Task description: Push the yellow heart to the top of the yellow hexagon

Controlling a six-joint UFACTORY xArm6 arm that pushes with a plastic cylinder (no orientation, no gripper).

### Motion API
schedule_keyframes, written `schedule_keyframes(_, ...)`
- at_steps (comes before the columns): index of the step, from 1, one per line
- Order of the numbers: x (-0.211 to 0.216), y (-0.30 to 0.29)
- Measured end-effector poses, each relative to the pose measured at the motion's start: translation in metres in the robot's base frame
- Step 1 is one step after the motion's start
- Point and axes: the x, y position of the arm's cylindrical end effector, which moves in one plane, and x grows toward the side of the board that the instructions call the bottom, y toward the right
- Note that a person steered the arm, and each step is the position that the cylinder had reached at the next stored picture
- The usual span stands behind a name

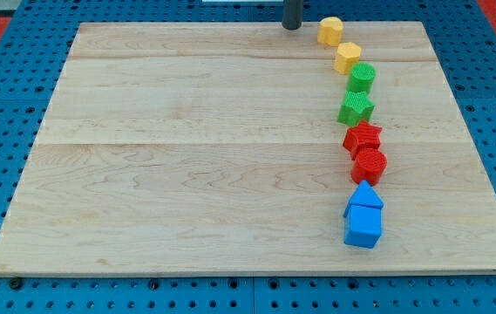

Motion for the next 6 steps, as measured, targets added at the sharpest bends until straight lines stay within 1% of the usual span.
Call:
schedule_keyframes(1, -0.001, 0.073)
schedule_keyframes(4, 0.005, 0.113)
schedule_keyframes(6, 0.007, 0.107)
